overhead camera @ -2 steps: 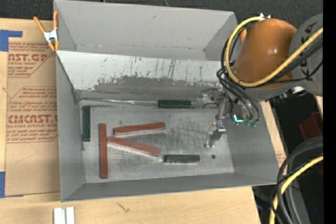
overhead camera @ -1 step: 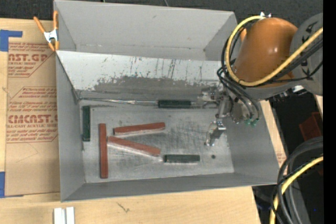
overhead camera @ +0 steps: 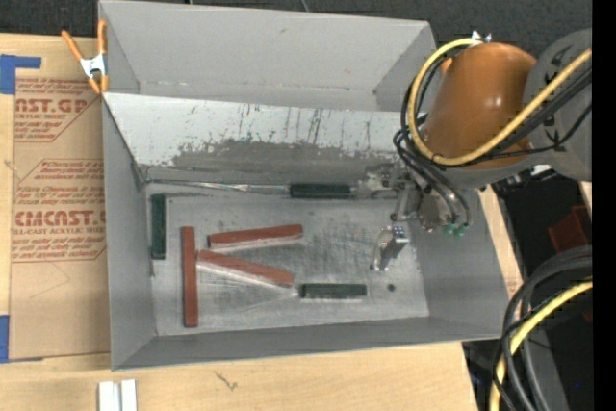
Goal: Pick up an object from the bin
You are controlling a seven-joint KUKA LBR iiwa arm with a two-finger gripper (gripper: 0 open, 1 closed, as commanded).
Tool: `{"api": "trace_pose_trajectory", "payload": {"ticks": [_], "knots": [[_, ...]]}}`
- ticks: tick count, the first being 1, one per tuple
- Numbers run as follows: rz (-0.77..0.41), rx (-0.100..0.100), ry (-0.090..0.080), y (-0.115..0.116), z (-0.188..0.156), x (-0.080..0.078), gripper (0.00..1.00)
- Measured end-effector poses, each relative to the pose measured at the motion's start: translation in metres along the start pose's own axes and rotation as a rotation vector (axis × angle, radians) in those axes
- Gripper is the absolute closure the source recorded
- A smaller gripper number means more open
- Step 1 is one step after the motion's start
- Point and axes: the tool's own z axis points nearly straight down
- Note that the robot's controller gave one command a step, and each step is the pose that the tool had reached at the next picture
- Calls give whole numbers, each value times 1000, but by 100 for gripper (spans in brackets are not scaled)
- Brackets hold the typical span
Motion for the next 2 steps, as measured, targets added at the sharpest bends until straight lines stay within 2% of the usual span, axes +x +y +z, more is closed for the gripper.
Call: {"api": "trace_pose_trajectory", "payload": {"ticks": [1,2], "knots": [[-6,-1,15,3,46,6,0],[-89,-2,9,-1,113,13,100]]}}
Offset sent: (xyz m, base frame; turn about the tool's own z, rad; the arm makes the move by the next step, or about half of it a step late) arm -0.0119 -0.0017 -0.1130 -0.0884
